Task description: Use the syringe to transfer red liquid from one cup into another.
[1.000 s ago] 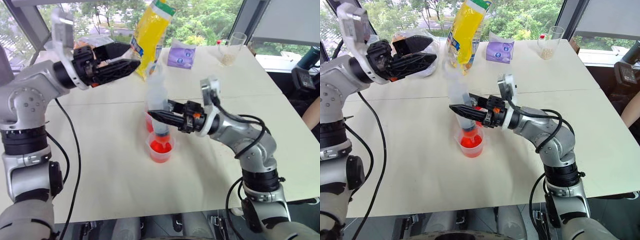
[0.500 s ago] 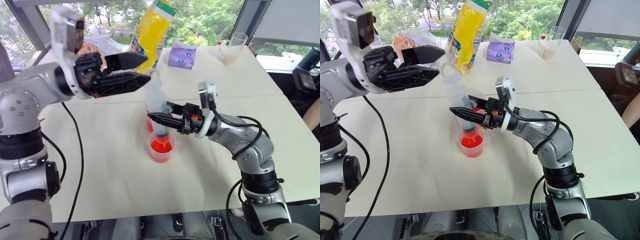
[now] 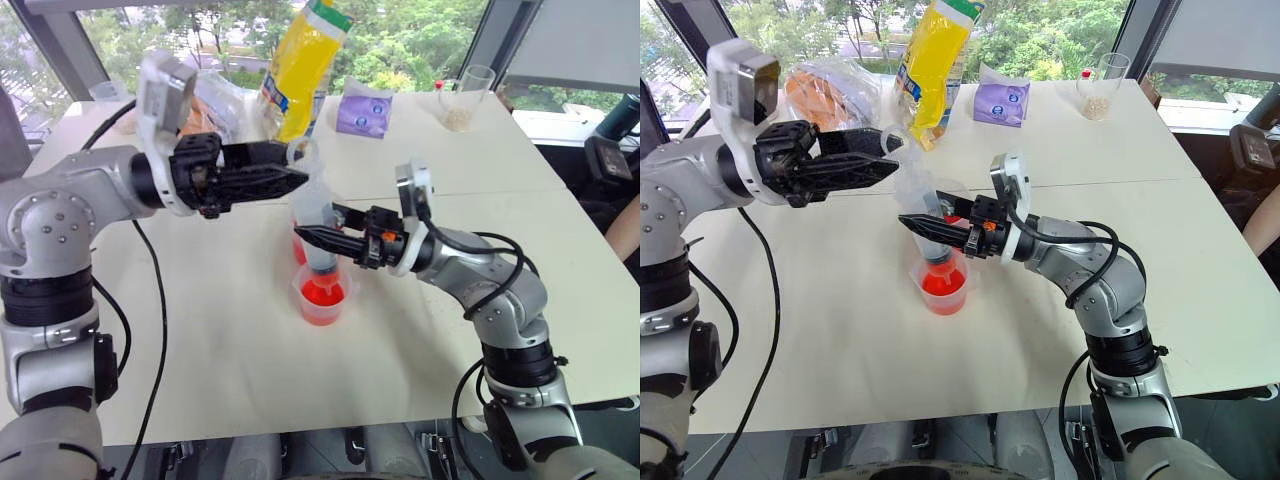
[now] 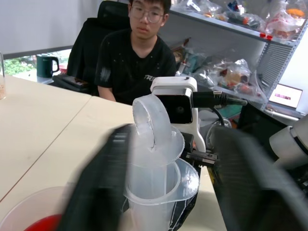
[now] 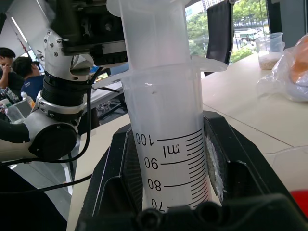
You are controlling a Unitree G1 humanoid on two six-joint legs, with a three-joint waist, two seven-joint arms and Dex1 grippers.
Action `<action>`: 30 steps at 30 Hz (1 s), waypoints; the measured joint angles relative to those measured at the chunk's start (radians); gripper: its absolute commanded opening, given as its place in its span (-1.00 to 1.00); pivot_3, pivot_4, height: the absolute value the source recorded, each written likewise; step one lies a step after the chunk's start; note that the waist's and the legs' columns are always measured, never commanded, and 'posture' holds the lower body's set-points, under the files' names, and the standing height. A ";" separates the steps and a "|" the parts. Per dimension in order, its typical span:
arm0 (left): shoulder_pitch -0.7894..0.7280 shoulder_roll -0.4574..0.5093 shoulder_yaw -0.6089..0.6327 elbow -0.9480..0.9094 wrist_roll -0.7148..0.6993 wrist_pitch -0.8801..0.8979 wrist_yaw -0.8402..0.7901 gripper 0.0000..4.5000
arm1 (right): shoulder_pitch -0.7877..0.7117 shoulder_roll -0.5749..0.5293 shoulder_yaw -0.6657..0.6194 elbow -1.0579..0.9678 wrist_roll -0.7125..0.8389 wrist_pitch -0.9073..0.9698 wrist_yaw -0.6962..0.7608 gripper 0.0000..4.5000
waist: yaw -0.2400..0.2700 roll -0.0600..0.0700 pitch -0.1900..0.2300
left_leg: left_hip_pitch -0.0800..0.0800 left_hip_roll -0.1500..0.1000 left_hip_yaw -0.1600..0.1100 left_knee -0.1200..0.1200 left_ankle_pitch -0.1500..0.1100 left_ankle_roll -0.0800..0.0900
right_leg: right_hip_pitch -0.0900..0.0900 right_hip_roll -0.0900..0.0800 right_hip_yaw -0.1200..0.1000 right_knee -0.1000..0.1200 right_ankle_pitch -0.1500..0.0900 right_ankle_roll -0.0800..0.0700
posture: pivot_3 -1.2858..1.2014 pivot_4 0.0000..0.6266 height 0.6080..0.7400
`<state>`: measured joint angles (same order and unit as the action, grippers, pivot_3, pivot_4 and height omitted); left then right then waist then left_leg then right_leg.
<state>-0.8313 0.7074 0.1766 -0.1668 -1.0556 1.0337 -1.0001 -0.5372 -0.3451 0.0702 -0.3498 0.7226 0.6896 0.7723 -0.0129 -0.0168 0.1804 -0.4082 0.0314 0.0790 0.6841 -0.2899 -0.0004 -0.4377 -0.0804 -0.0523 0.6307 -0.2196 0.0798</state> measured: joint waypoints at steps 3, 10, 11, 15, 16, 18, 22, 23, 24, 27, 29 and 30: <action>-0.004 -0.003 0.000 0.008 0.001 0.000 0.008 -0.99 | 0.000 0.000 0.003 -0.001 0.001 0.001 0.003 -0.39 | 0.000 0.000 0.000 | 0.000 0.000 0.000 0.000 0.000 0.000 | 0.000 0.000 0.000 0.000 0.000 0.000 | 0.03 -0.52 1.00; -0.002 0.002 -0.014 0.004 0.026 -0.026 -0.020 -0.99 | 0.000 -0.003 0.004 -0.002 0.002 0.003 0.002 -0.39 | 0.000 0.000 0.000 | 0.000 0.000 0.000 0.000 0.000 0.000 | 0.000 0.000 0.000 0.000 0.000 0.000 | 0.03 -0.52 1.00; 0.004 0.008 -0.024 -0.001 0.040 -0.042 -0.033 -0.99 | 0.000 -0.008 0.008 -0.002 0.002 0.007 0.002 -0.39 | 0.000 0.000 0.000 | 0.000 0.000 0.000 0.000 0.000 0.000 | 0.000 0.000 0.000 0.000 0.000 0.000 | 0.03 -0.52 1.00; 0.031 0.022 -0.047 -0.006 0.071 -0.080 -0.071 -0.99 | -0.002 -0.020 0.017 -0.001 0.002 0.024 0.003 -0.39 | 0.000 0.000 0.000 | 0.000 0.000 0.000 0.000 0.000 0.000 | 0.000 0.000 0.000 0.000 0.000 0.000 | 0.03 -0.52 1.00; 0.036 0.022 -0.048 -0.006 0.076 -0.087 -0.079 -0.99 | -0.004 -0.022 0.019 -0.002 0.002 0.025 0.003 -0.39 | 0.000 0.000 0.000 | 0.000 0.000 0.000 0.000 0.000 0.000 | 0.000 0.000 0.000 0.000 0.000 0.000 | 0.03 -0.52 1.00; 0.038 0.023 -0.049 -0.006 0.086 -0.102 -0.090 -0.99 | -0.017 -0.023 0.020 -0.001 0.002 0.027 0.001 -0.39 | 0.000 0.000 0.000 | 0.000 0.000 0.000 0.000 0.000 0.000 | 0.000 0.000 0.000 0.000 0.000 0.000 | 0.03 -0.52 1.00; 0.043 0.033 -0.057 -0.021 0.127 -0.155 -0.115 -0.99 | -0.043 -0.024 0.020 0.004 0.001 0.027 -0.001 -0.39 | 0.000 0.000 0.000 | 0.000 0.000 0.000 0.000 0.000 0.000 | 0.000 0.000 0.000 0.000 0.000 0.000 | 0.03 -0.52 1.00; 0.044 0.033 -0.061 -0.022 0.133 -0.163 -0.117 -0.99 | -0.047 -0.024 0.020 0.007 0.000 0.027 -0.001 -0.39 | 0.000 0.000 0.000 | 0.000 0.000 0.000 0.000 0.000 0.000 | 0.000 0.000 0.000 0.000 0.000 0.000 | 0.03 -0.52 1.00; 0.046 0.033 -0.066 -0.022 0.142 -0.171 -0.120 -0.99 | -0.050 -0.023 0.020 0.012 -0.001 0.027 -0.001 -0.39 | 0.000 0.000 0.000 | 0.000 0.000 0.000 0.000 0.000 0.000 | 0.000 0.000 0.000 0.000 0.000 0.000 | 0.03 -0.52 1.00; 0.052 0.033 -0.076 -0.022 0.160 -0.188 -0.123 -0.99 | -0.056 -0.017 0.021 0.025 -0.002 0.026 -0.001 -0.39 | 0.001 0.000 0.000 | 0.000 0.000 0.000 0.000 0.000 0.000 | 0.000 0.000 0.000 0.000 0.000 0.000 | 0.03 -0.52 1.00; 0.053 0.033 -0.079 -0.022 0.168 -0.195 -0.127 -0.99 | -0.066 -0.017 0.021 0.030 -0.002 0.026 -0.001 -0.39 | 0.001 0.000 0.000 | 0.000 0.000 0.000 0.000 0.000 0.000 | 0.000 0.000 0.000 0.000 0.000 0.000 | 0.03 -0.52 1.00; 0.053 0.033 -0.081 -0.022 0.171 -0.196 -0.130 -0.99 | -0.068 -0.017 0.020 0.030 -0.002 0.026 -0.001 -0.39 | 0.001 0.000 0.000 | 0.000 0.000 0.000 0.000 0.000 0.000 | 0.000 0.000 0.000 0.000 0.000 0.000 | 0.03 -0.52 1.00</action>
<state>-0.7786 0.7402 0.0957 -0.1892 -0.8841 0.8373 -1.1304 -0.6049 -0.3618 0.0907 -0.3195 0.7204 0.7159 0.7713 -0.0124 -0.0168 0.1804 -0.4083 0.0314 0.0791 0.6841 -0.2900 -0.0003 -0.4377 -0.0803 -0.0524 0.6305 -0.2197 0.0797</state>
